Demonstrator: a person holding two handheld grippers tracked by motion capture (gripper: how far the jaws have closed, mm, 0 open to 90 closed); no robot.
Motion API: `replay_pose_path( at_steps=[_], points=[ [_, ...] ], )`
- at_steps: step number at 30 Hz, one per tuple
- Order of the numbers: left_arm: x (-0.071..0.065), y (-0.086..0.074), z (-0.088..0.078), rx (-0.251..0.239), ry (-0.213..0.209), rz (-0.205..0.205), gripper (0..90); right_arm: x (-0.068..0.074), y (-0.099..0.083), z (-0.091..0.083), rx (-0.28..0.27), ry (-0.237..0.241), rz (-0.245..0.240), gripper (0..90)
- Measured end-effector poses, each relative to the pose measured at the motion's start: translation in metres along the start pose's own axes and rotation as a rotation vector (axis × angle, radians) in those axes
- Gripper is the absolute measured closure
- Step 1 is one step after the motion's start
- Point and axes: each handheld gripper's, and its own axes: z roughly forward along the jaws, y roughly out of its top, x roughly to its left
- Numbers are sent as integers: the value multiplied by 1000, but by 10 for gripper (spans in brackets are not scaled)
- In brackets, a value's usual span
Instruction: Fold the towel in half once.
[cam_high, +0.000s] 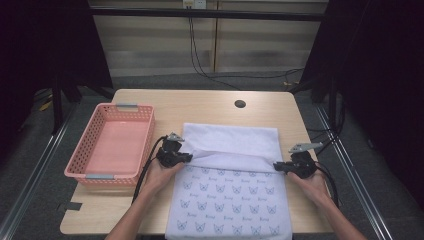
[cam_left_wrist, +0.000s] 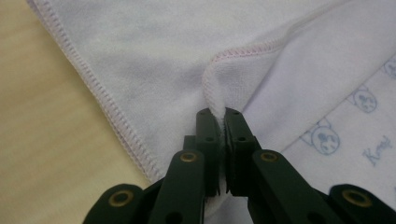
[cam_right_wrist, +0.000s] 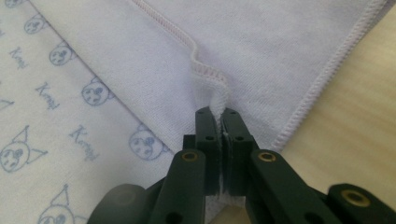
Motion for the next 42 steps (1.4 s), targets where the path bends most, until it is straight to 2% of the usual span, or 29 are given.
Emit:
replay_pose_path(
  at_steps=[2, 3, 6, 10, 13, 16, 20, 24, 25, 26, 28, 30, 32, 33, 35, 39, 40, 42],
  points=[
    [7, 6, 6, -18, 5, -34, 862, -8, 8, 6, 1, -16, 11, 875],
    [10, 9, 8, -17, 10, -22, 862, -12, 12, 10, -6, -16, 8, 875],
    [16, 15, 13, -30, 27, -36, 862, -24, 24, 21, -15, -41, 26, 875],
    [25, 20, 14, -8, 36, -34, 863, -37, 39, 35, -26, -50, 48, 875],
    [34, 23, 16, -18, 51, -59, 862, -40, 50, 44, -26, -62, 56, 875],
    [47, 26, 21, -57, 40, -125, 863, -45, 56, 51, -46, -61, 73, 875],
    [55, 37, 29, -57, 70, -109, 863, -47, 63, 57, -38, -93, 74, 875],
    [60, 39, 32, -77, 60, -136, 863, -53, 64, 61, -72, -87, 116, 874],
    [60, 38, 32, -91, 55, -155, 864, -53, 65, 61, -74, -85, 124, 877],
    [61, 37, 31, -85, 49, -149, 864, -53, 65, 61, -73, -84, 121, 876],
    [58, 39, 26, -94, 37, -165, 865, -54, 66, 58, -70, -74, 104, 877],
    [52, 46, 14, -113, 15, -138, 865, -54, 69, 50, -86, -67, 98, 877],
    [40, 56, -1, -143, 14, -82, 865, -53, 74, 37, -128, -46, 87, 877],
    [37, 59, -10, -166, -2, -73, 865, -53, 76, 30, -146, -40, 86, 877],
    [35, 64, -26, -196, 8, -57, 864, -52, 82, 16, -177, -28, 71, 877],
    [36, 64, -60, -286, -41, -80, 865, -46, 93, -17, -267, -2, 56, 876],
    [34, 64, -68, -299, -49, -71, 864, -45, 95, -25, -283, 12, 60, 876],
    [27, 66, -81, -316, -37, -44, 865, -39, 101, -39, -310, 44, 49, 874]
  ],
)
